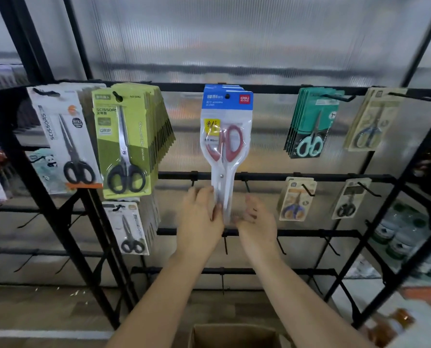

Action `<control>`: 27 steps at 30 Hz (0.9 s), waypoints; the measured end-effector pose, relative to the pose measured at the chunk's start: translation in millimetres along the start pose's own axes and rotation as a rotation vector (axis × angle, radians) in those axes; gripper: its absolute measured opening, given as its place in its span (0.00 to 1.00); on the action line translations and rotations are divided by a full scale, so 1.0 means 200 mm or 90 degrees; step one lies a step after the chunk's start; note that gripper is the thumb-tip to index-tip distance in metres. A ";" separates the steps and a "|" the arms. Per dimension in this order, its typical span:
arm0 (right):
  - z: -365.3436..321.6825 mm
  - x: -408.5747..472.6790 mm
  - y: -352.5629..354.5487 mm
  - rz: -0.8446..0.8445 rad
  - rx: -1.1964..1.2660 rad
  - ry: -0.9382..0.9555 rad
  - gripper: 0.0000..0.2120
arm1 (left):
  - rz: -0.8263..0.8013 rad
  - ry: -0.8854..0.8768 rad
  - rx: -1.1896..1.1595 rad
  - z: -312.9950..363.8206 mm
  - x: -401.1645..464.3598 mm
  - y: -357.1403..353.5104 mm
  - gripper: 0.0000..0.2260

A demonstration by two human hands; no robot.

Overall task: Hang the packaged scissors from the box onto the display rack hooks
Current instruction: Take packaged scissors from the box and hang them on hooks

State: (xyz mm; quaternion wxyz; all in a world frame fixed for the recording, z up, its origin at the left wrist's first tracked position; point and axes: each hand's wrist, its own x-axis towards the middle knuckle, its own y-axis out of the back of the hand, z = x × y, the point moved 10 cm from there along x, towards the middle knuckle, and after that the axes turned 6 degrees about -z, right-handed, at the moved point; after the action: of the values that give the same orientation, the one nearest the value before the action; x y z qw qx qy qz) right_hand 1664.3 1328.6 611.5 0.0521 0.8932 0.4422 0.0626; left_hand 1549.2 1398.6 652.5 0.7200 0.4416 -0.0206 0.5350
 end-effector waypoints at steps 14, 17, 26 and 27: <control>-0.10 0.05 0.42 0.109 -0.121 0.053 0.23 | 0.092 -0.176 0.021 0.53 0.08 -0.03 0.19; -0.12 0.15 0.59 0.134 -0.130 0.071 0.23 | 0.081 -0.180 0.031 0.63 0.18 -0.13 0.18; -0.39 0.67 1.02 0.124 -0.075 0.132 0.22 | -0.043 -0.019 -0.024 0.79 0.63 -0.53 0.18; -0.45 0.73 1.04 0.116 -0.078 0.152 0.22 | -0.060 -0.007 -0.069 0.82 0.68 -0.56 0.18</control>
State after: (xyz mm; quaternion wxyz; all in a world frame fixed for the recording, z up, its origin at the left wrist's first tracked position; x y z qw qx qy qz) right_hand 1900.6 1321.8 741.6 0.0479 0.9110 0.3576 0.1996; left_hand 1767.6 1389.0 751.5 0.7671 0.4057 -0.0327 0.4958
